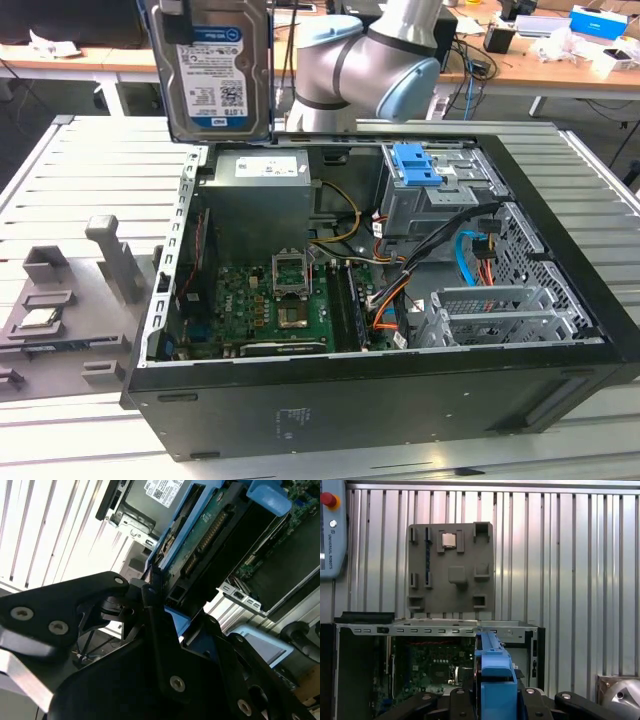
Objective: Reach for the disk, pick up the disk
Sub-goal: 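Pick up the disk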
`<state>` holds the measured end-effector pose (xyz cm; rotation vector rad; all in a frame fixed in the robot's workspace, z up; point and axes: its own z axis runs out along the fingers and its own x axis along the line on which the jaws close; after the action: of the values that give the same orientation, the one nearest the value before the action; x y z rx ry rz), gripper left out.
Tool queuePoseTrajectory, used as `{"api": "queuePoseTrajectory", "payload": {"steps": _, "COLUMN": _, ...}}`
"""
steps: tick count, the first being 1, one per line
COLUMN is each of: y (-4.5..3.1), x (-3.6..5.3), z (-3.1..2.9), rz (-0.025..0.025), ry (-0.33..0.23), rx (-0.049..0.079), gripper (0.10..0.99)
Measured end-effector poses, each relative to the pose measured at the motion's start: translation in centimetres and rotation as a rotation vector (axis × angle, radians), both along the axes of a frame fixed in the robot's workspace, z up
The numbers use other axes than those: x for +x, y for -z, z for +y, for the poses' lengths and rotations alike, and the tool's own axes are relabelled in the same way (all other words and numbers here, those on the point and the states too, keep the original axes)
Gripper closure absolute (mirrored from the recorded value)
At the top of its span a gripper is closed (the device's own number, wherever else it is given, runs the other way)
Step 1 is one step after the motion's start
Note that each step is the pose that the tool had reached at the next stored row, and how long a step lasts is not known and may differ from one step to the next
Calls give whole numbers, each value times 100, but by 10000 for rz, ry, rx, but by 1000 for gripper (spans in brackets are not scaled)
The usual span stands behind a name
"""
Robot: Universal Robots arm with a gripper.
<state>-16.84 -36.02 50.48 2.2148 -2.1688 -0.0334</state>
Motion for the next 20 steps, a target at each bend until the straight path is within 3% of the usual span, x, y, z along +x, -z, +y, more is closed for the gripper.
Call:
{"api": "queuePoseTrajectory", "payload": {"steps": 12, "y": 30, "x": 476, "z": 14, "rz": 20, "ry": -1, "rx": 0, "gripper": 722}}
{"api": "queuePoseTrajectory", "payload": {"steps": 17, "y": 54, "x": 763, "z": 22, "rz": 35, "ry": -2, "rx": -1, "gripper": 722}}
{"api": "queuePoseTrajectory", "payload": {"steps": 20, "y": 63, "x": 890, "z": 26, "rz": 40, "ry": -2, "rx": 0, "gripper": 722}}
